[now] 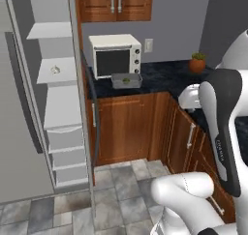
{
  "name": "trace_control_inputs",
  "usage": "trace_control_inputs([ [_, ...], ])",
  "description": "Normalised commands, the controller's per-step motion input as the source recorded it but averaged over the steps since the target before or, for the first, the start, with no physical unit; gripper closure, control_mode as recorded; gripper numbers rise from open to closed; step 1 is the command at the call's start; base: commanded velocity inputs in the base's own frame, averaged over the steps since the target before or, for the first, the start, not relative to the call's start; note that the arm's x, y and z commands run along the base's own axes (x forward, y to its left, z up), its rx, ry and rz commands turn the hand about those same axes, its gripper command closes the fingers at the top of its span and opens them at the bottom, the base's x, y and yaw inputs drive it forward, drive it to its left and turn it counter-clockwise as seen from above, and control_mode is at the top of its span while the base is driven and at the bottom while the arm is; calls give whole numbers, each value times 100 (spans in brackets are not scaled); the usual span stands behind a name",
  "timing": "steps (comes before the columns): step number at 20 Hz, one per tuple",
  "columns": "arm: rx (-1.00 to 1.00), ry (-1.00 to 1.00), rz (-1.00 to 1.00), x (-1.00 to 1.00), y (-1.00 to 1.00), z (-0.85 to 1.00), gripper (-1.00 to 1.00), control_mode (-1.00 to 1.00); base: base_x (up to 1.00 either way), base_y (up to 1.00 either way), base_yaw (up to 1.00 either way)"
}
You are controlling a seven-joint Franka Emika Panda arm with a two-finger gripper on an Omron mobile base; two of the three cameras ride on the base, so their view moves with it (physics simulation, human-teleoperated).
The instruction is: Take the garlic and lime out of the freezer and place them in the tupperware container on the counter. Then put the tupperware containing the vegetables back in the freezer.
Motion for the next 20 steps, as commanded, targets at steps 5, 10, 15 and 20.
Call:
trace_control_inputs([
  [5, 0, 0, 0, 0, 0, 0, -100, 100, -4, 100, -4],
  [10, 0, 0, 0, 0, 0, 0, -100, 100, -27, 100, -4],
  [15, 0, 0, 0, 0, 0, 0, -100, 100, 2, 97, -7],
  [20, 0, 0, 0, 0, 0, 0, -100, 100, 38, 51, -12],
])
